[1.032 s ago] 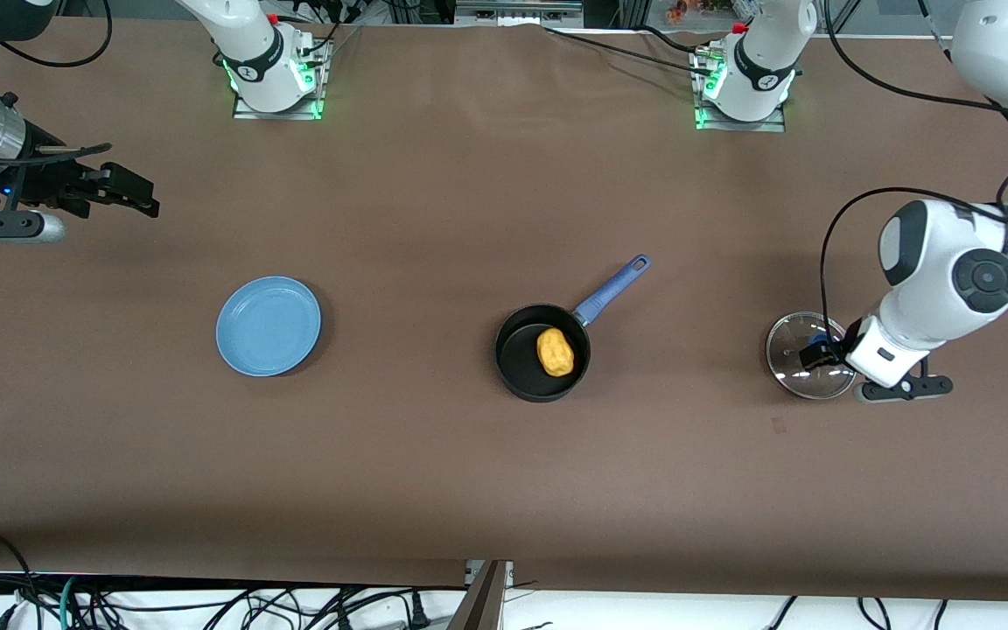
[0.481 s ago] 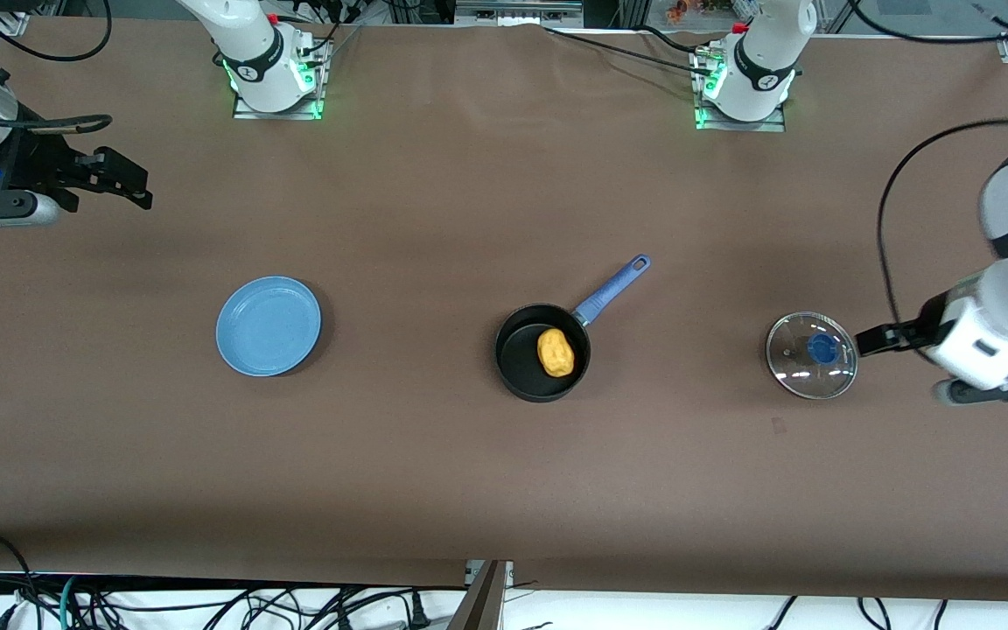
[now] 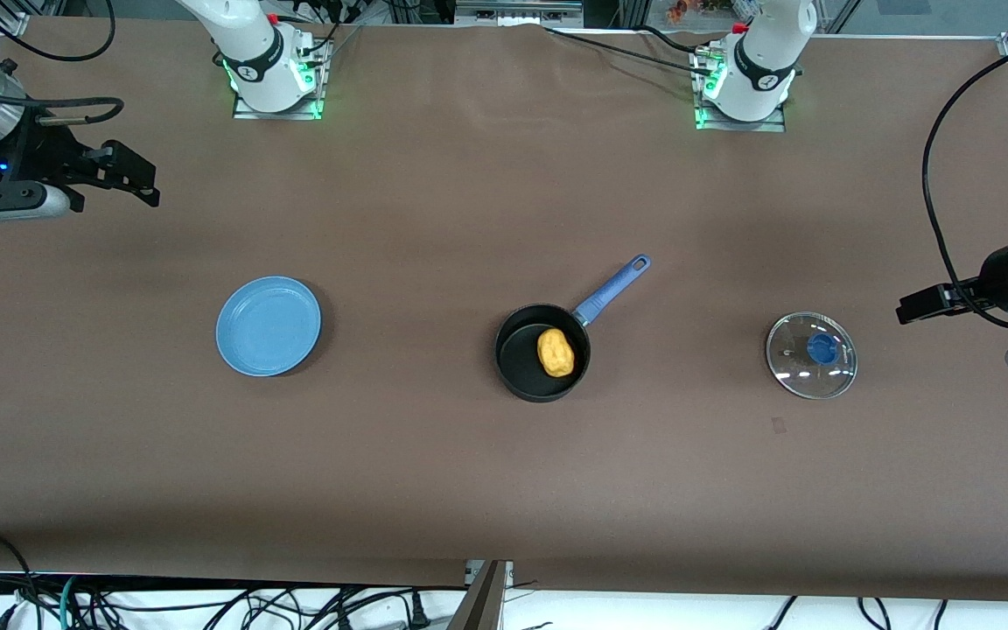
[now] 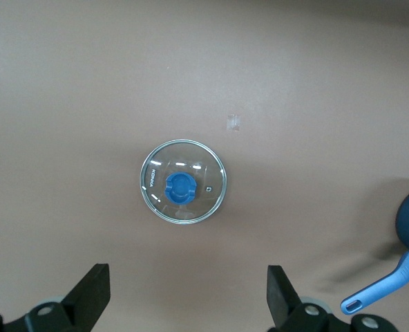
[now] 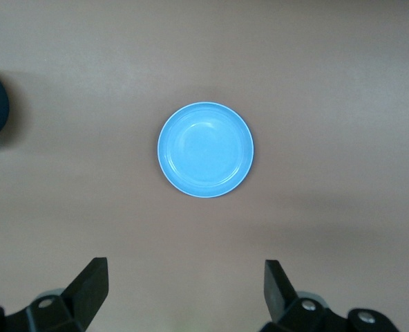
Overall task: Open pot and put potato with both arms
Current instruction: 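Open the left gripper off the lid and draw it back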
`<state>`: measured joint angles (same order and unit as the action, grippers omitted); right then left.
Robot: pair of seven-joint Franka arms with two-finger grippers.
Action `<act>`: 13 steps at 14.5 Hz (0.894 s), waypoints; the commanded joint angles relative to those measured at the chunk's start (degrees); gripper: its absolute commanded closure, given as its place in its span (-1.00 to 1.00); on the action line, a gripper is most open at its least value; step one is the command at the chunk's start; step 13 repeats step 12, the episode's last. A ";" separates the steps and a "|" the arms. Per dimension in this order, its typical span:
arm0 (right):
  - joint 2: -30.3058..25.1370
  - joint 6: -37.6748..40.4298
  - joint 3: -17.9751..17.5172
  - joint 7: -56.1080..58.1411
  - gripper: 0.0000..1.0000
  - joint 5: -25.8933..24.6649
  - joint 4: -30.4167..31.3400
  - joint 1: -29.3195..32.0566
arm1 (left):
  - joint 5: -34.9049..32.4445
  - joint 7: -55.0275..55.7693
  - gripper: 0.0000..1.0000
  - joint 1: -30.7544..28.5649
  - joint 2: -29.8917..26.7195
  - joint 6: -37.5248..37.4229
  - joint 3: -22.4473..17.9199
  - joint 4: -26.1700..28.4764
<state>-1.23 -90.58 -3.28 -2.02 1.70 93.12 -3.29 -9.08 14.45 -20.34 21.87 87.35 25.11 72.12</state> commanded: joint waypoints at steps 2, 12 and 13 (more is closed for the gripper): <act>0.52 0.06 -0.15 0.44 -0.99 -1.43 -1.19 -0.40 | 1.95 0.67 -1.00 0.65 0.81 -1.30 0.20 -2.87; 0.35 0.32 -0.15 0.62 -0.99 -1.79 -1.19 -0.75 | 2.04 -1.86 -1.00 0.83 1.69 -0.95 0.20 -4.54; 0.35 0.32 -0.15 0.62 -0.99 -1.79 -1.19 -0.75 | 2.04 -1.86 -1.00 0.83 1.69 -0.95 0.20 -4.54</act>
